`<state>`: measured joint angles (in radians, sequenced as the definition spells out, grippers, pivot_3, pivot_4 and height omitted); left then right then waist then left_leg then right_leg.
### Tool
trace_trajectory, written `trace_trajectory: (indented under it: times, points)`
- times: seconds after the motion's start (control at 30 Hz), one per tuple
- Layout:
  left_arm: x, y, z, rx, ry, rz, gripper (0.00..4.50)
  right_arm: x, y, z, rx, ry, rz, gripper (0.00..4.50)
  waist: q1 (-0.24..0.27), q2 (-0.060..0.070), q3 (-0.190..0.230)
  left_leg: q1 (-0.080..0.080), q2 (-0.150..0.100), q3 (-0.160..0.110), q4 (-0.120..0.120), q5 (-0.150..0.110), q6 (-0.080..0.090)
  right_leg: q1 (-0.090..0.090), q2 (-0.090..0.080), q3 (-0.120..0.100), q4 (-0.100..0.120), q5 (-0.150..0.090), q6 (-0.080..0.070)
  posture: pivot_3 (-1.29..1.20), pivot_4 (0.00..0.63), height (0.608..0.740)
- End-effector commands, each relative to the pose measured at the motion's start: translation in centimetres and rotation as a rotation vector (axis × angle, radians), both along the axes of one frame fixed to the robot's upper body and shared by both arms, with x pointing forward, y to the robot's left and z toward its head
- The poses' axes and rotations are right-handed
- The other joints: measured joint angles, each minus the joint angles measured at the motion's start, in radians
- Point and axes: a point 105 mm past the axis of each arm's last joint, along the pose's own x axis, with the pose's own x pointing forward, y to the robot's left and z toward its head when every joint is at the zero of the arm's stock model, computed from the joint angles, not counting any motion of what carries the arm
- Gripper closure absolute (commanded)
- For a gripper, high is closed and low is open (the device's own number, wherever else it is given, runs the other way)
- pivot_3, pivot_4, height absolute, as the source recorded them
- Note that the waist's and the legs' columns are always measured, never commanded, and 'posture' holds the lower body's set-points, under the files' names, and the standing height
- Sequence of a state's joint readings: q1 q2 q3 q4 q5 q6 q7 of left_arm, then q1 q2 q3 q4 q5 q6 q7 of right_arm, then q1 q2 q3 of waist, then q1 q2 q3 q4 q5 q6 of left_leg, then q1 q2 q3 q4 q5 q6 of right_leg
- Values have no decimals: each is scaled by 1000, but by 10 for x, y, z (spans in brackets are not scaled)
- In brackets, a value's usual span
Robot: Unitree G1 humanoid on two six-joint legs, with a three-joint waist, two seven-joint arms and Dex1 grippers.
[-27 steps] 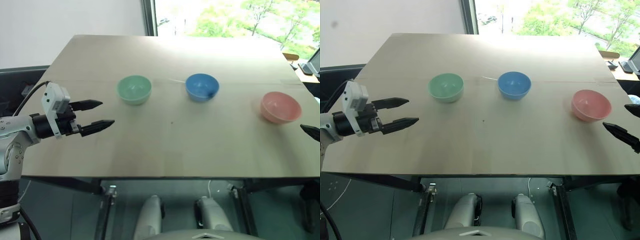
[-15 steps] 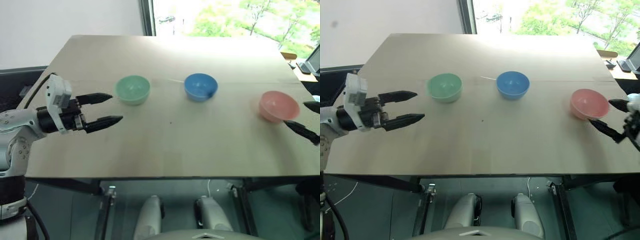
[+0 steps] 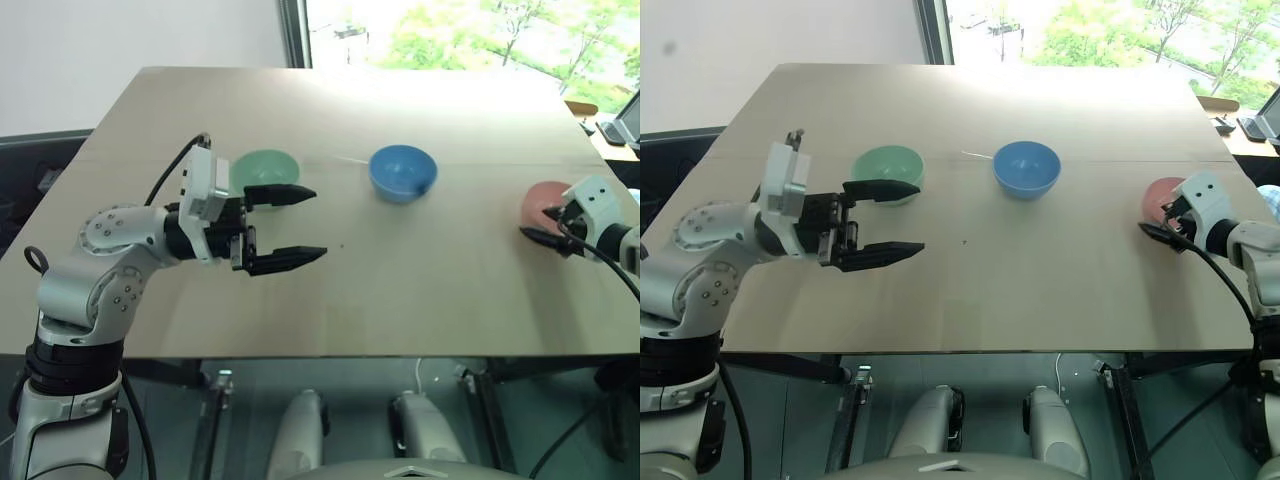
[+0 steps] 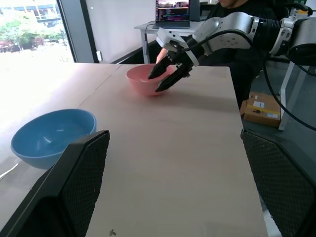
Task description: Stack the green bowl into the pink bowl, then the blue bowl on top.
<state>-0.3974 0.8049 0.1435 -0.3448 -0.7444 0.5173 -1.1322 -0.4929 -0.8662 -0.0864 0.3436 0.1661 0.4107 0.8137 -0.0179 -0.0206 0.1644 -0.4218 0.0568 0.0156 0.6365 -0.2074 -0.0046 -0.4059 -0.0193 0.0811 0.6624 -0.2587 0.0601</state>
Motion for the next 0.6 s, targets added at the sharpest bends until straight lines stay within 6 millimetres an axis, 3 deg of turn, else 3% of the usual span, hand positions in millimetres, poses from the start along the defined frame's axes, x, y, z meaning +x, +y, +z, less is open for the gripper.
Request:
trace_trajectory:
  times: [0.03, 0.07, 0.1, 0.13, 0.33, 0.43, 0.6]
  points:
    - [-7, 0, 5, 0, -35, 8, 0, 4, -4, 8, -10, -30, -11, 3526, 0, 0, 0, 0, 0, 0, 0, 0, 0, 0, 0, 0, 0, 0, 0, 0, 150, 740]
    - [-7, 1, 4, -1, -33, 16, 0, 4, -3, 7, -11, -29, -3, 3770, 0, 0, 0, 0, 0, 0, 0, 0, 0, 0, 0, 0, 0, 0, 0, 0, 150, 740]
    - [-8, 2, 4, -1, -32, 23, 0, 5, -3, 7, -16, -27, 4, 4312, 0, 0, 0, 0, 0, 0, 0, 0, 0, 0, 0, 0, 0, 0, 0, 0, 150, 740]
    - [-8, 3, 3, 0, -32, 29, 0, 5, -2, 6, -24, -26, 12, 4459, 0, 0, 0, 0, 0, 0, 0, 0, 0, 0, 0, 0, 0, 0, 0, 0, 150, 740]
    - [-6, 5, 1, 0, -36, 65, 0, 8, 11, 10, -63, -43, 74, 4459, 0, 0, 0, 0, 0, 0, 0, 0, 0, 0, 0, 0, 0, 0, 0, 0, 150, 740]
    - [-7, 4, -1, 0, -34, 69, 0, 3, 40, 18, -22, -62, 202, 4459, -2, 0, 0, 0, 0, 0, 0, 0, 0, 0, 0, 0, 0, 0, 0, 0, 150, 740]
    - [-9, 4, -4, 6, -31, 79, 0, -27, 114, 21, 56, -23, 486, 4459, -8, 0, 0, -1, 1, -1, 0, 0, 0, -1, 1, 0, 1, 0, 0, 0, 150, 740]
